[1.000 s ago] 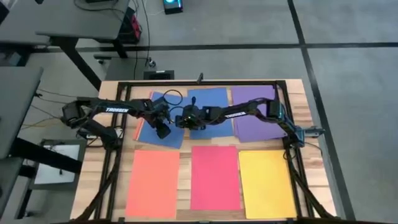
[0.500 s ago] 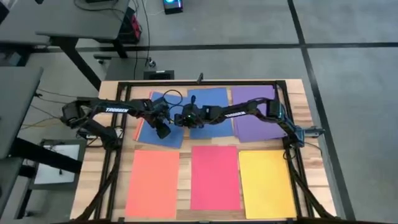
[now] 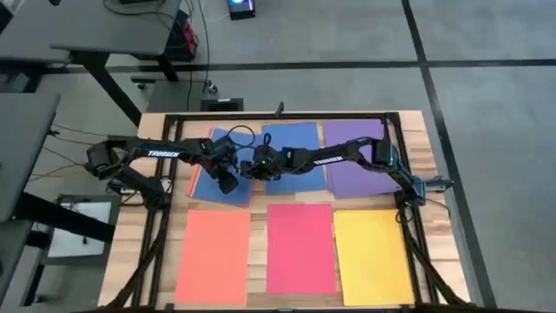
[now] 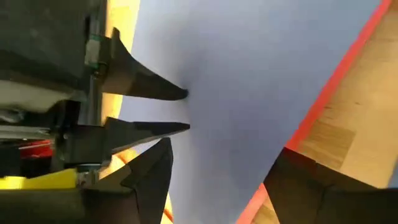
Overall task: Organize paper
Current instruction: Stack the blue paper on the top center blue papers, then stack the yellow paper on the bottom right yellow papers
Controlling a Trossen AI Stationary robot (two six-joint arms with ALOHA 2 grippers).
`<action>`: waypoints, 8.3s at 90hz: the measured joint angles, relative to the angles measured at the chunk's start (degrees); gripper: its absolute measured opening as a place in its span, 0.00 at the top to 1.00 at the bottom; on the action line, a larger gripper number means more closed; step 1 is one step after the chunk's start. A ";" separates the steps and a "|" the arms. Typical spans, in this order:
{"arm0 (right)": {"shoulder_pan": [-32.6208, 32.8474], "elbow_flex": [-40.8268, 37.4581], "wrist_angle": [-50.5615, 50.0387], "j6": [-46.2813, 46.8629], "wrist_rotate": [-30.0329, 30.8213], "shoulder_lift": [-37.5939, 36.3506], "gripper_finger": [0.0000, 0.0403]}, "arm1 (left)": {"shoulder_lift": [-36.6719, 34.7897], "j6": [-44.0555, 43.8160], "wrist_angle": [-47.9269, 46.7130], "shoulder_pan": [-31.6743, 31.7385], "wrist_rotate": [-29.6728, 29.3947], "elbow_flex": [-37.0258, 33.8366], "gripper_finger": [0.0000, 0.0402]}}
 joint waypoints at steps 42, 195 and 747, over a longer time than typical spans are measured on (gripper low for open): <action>-0.02 -0.04 -4.50 -2.92 0.11 -2.79 0.55 | 0.00 0.00 0.02 0.00 0.10 0.00 0.71; 0.53 1.51 -1.47 -2.69 0.99 1.80 0.55 | 0.02 1.38 -2.27 0.02 0.10 -0.04 0.71; -1.68 -5.28 -18.43 -22.45 -1.48 -14.37 0.59 | -16.96 -1.95 -18.65 0.66 -6.00 9.64 0.71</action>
